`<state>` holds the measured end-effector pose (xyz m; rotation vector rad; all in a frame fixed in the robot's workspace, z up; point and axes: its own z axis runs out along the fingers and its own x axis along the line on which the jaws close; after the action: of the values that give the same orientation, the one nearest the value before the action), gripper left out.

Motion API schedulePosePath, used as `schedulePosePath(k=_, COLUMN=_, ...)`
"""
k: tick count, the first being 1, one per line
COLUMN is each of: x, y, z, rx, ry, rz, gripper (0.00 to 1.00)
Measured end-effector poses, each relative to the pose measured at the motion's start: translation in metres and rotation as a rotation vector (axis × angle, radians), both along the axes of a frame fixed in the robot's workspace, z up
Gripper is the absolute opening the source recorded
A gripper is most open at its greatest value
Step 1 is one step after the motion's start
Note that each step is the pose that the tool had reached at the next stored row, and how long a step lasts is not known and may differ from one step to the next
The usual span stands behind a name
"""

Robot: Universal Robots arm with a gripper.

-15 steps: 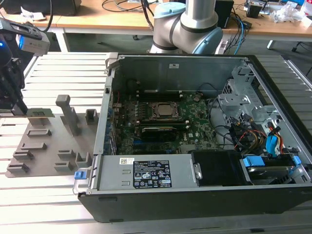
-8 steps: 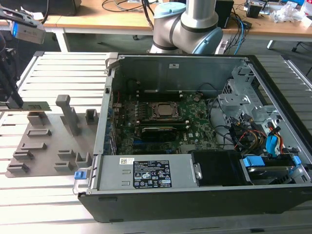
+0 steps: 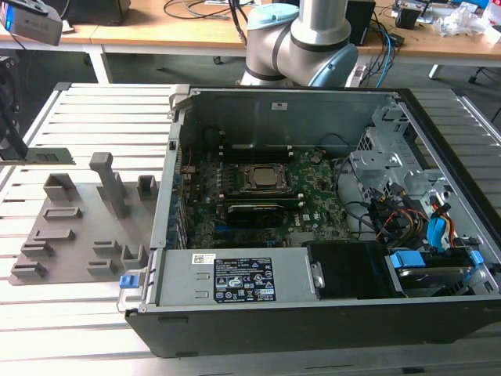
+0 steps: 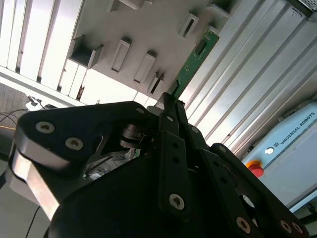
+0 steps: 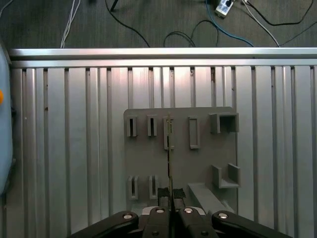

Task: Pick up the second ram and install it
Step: 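Pick up the second ram and move it above second insertion slot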

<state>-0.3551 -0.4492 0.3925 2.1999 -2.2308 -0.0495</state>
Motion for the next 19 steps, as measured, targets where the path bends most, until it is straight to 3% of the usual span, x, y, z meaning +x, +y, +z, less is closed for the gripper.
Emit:
schedulePosePath(k=4, x=0.001, y=-0.0001, z=0.0004, rx=0.0, ry=0.0005, rz=0.0, gripper=0.13)
schedulePosePath(k=12, x=0.016, y=0.0, z=0.0003, rx=0.0001, ry=0.0002, rz=0.0, gripper=0.13)
schedulePosePath(k=16, x=0.035, y=0.0, z=0.0002, rx=0.0002, ry=0.0004, rz=0.0, gripper=0.13)
schedulePosePath(k=19, x=0.041, y=0.0, z=0.0002, rx=0.0002, ry=0.0004, rz=0.0, gripper=0.13)
